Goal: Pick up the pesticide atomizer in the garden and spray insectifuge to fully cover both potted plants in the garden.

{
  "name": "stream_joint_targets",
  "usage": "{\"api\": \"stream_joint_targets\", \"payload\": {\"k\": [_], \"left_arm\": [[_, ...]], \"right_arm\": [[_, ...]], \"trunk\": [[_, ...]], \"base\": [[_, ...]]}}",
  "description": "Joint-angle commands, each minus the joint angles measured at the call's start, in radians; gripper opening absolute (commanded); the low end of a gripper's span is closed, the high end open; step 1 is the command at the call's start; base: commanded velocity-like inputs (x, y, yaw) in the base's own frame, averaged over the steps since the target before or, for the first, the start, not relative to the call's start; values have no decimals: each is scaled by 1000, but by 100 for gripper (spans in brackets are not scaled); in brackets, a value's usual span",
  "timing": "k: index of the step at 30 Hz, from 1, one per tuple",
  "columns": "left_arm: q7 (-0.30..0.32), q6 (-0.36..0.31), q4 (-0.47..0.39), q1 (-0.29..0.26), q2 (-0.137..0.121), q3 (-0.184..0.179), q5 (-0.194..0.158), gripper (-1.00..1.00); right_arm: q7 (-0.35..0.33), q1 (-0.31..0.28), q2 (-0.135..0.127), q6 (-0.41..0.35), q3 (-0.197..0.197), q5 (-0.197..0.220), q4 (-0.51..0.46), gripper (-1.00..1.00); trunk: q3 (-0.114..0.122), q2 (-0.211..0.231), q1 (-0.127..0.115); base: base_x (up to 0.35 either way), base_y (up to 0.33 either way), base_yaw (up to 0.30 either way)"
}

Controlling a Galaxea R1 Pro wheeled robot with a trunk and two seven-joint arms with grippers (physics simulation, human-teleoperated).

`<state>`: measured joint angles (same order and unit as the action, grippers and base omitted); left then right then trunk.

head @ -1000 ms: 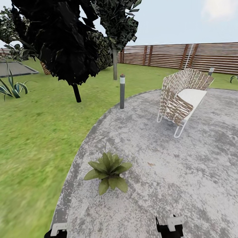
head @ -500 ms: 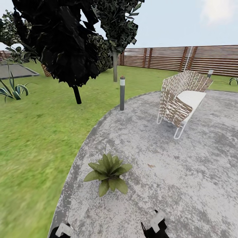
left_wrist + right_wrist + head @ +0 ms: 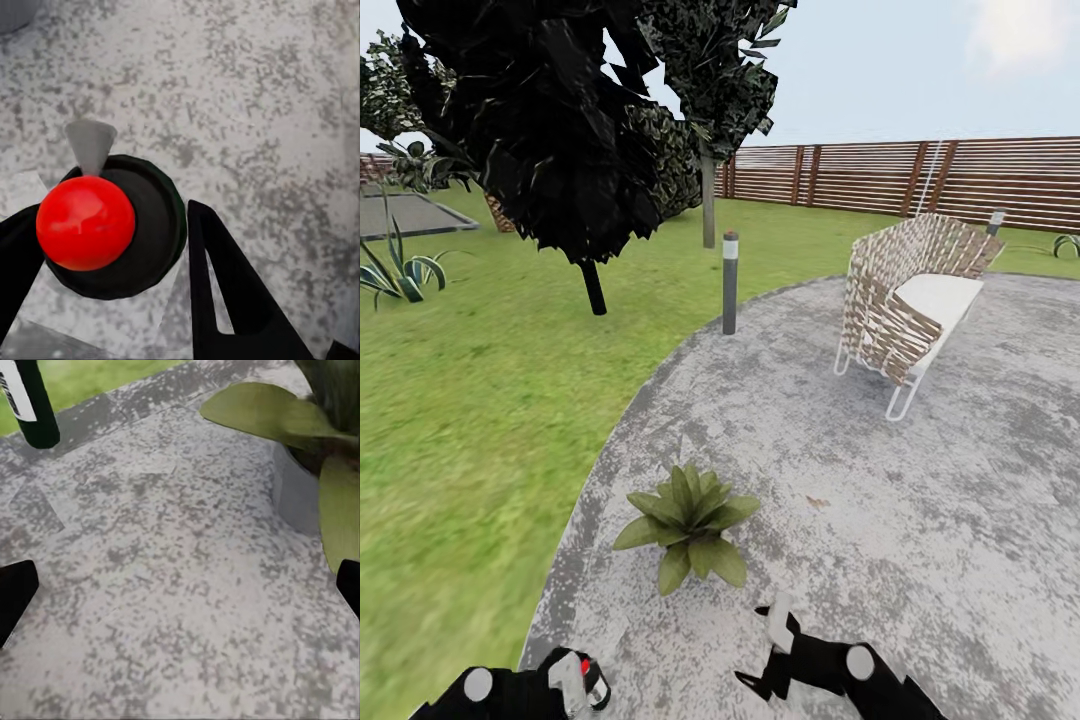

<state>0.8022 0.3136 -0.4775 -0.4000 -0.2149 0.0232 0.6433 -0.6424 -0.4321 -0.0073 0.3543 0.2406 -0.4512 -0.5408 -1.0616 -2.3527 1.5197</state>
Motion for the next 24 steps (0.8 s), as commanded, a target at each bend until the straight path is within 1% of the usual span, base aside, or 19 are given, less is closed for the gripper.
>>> {"api": "stream_joint_targets", "payload": {"k": [1,2,3,6,7,8,10,11,16,17,18,20,21,24], "left_arm": [[50,2,-2,-17,0,2,23,-100],[175,-5,-5,-65,3,1,67,-100],[207,-6,-6,-86,8,1,95,-100],[249,-22,-6,-116,16,2,158,-100],[262,-39,-7,-123,19,3,174,-100],[283,-69,-8,-137,22,3,189,-100],[299,-97,-8,-151,24,3,197,-100],[310,-114,-9,-160,34,3,203,-100],[313,-117,-8,-163,63,2,205,-100],[313,-117,-8,-163,69,2,205,-100],[313,-116,-8,-163,78,2,204,-100],[313,-116,-8,-163,85,3,204,-100],[313,-115,-7,-163,94,3,204,-100],[313,-114,-7,-163,108,3,203,-100]], "right_arm": [[-4,-4,1,6,2,-12,-1,100],[-13,-8,10,6,2,-28,-2,100],[-15,-9,13,6,2,-47,-2,100],[-17,-10,20,6,2,-77,-2,100],[-17,-10,23,6,2,-82,-2,100],[-17,-10,26,6,2,-86,-2,100],[-17,-10,29,6,2,-88,-2,100],[-17,-10,35,6,2,-89,-4,100],[-25,-10,59,6,3,-94,-4,100],[-35,-10,63,6,2,-96,-4,100],[-67,-11,67,1,2,-97,-5,100],[-88,-11,69,-9,2,-97,-9,100],[-100,-12,69,-18,2,-97,-16,-100],[-109,-14,70,-26,2,-96,-25,-100]], "trunk": [[-1,0,0],[-1,0,0],[-1,0,0],[-1,0,0],[-1,0,0],[-1,0,0],[-1,0,0],[-1,0,0],[-1,0,0],[-1,0,0],[-1,0,0],[-1,0,0],[-1,0,0],[-1,0,0]], "base": [[0,0,0],[0,0,0],[0,0,0],[0,0,0],[0,0,0],[0,0,0],[0,0,0],[0,0,0],[0,0,0],[0,0,0],[0,0,0],[0,0,0],[0,0,0],[0,0,0]]}}
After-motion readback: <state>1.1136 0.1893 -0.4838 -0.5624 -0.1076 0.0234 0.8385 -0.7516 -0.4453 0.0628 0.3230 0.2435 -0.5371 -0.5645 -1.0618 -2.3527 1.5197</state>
